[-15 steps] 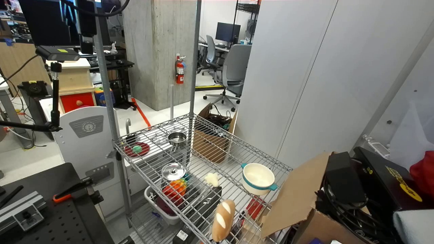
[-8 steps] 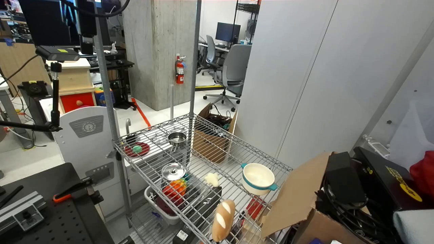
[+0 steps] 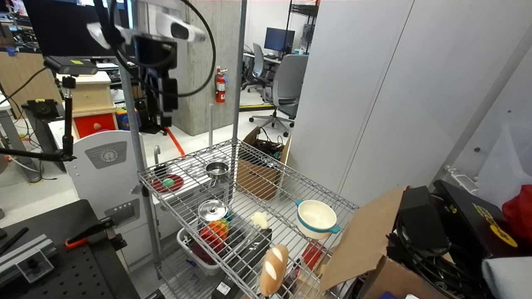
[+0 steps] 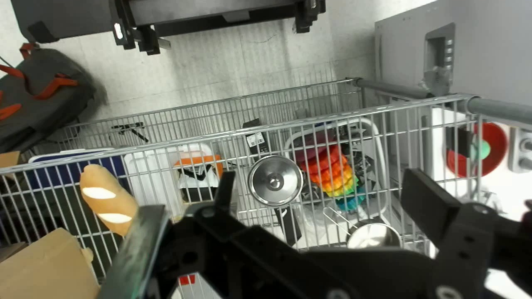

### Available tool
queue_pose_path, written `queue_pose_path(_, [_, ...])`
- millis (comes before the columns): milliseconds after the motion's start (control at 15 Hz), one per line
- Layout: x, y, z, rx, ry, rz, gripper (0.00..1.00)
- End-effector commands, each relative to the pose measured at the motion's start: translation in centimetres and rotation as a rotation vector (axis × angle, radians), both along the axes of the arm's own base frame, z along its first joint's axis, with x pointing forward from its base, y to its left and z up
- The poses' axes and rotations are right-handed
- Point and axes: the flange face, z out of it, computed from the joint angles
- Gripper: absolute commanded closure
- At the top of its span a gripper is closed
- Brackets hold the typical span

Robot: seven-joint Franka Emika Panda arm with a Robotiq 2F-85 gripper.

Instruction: Place the silver lid on the silver pan

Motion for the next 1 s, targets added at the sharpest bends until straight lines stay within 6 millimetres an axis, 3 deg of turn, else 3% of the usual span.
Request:
queue_pose_path(0, [2.4,-1.7,-7.1,-0.029,0.021,-0.024,0.00])
queue_pose_path(200, [2.6,-1.4,-12.4,-0.041,0.035,-0.022,0.00])
queue_pose_path(333, [2.4,-1.0,-14.9,-0.052,0.034,-0.019,0.00])
queue_pose_path(933, [1.0,-0.7,-18.7,-0.097,0.000,-0.042,0.00])
